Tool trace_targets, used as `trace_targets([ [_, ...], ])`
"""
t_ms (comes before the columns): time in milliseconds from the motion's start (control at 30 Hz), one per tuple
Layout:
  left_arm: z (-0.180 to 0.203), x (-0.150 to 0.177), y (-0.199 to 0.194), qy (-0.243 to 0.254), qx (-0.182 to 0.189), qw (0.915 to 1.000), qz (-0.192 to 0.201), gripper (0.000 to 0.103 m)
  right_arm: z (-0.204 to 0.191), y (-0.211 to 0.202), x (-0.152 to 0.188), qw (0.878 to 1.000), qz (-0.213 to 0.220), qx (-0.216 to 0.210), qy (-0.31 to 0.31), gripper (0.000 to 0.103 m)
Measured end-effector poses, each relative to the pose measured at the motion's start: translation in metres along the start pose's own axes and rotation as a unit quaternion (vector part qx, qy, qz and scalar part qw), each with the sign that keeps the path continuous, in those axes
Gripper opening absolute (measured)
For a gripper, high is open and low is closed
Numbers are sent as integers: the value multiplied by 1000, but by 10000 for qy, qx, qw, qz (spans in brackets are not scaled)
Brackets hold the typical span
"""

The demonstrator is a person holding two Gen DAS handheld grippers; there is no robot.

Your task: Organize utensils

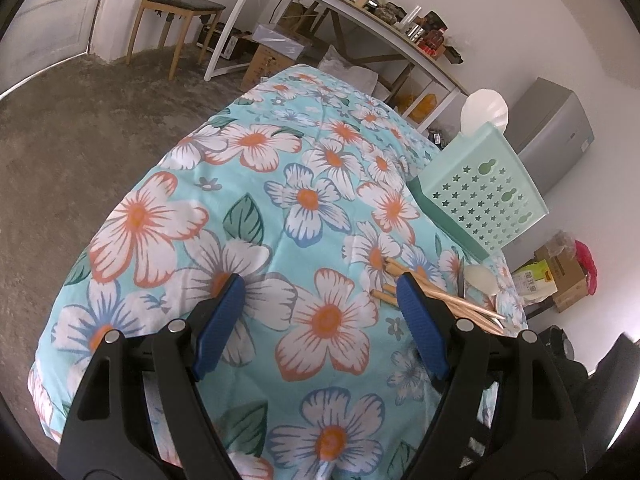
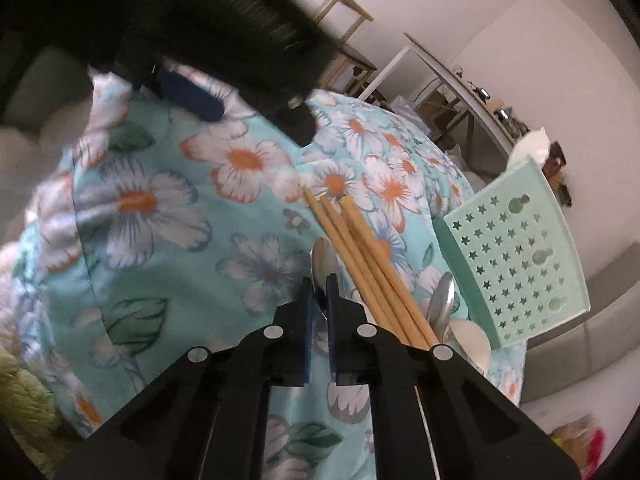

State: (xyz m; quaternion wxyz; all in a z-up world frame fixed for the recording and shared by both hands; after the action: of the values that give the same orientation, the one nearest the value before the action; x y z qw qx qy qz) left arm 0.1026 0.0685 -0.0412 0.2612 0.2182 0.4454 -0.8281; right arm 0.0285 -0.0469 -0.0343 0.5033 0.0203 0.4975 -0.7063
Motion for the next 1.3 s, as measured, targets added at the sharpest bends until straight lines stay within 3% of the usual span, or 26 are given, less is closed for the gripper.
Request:
trace_targets([
  [200, 3, -1, -1, -13, -77, 10000, 26, 74, 56, -36, 1, 9891, 335, -596, 1305, 6],
  [433, 6, -3, -8, 23, -225, 9997, 97, 74, 141, -70, 26, 9434, 864, -1135, 2993, 3],
  [633, 13, -5, -15, 143, -322, 9993, 155, 74, 185, -85, 49, 9048, 1404, -1306, 3801, 2],
  [867, 20, -6, -21, 289, -333, 9988, 229, 74, 216, -106, 43, 8890, 2063, -1179, 3915, 2],
  [1133, 37, -13, -20, 544, -179, 9979, 290, 74, 294, -138, 6, 8652, 3212, -887, 3746, 2],
  [1300, 46, -14, -20, 588, -70, 9977, 344, 74, 338, -118, -11, 8599, 3403, -663, 3748, 2],
])
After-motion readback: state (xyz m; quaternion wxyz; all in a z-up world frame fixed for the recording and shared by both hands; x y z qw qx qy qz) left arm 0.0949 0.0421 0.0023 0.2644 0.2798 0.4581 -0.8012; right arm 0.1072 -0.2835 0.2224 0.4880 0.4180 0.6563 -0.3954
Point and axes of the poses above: each gripper's, at about its wrist camera, not at the fingertips, and y roughly the way its jaws point, z to its right, x to its underside, the point moved 2 cm from there along y, roughly the way its jaws point, and after that the axes turned 1 degree about y, right-handed, at the moved point
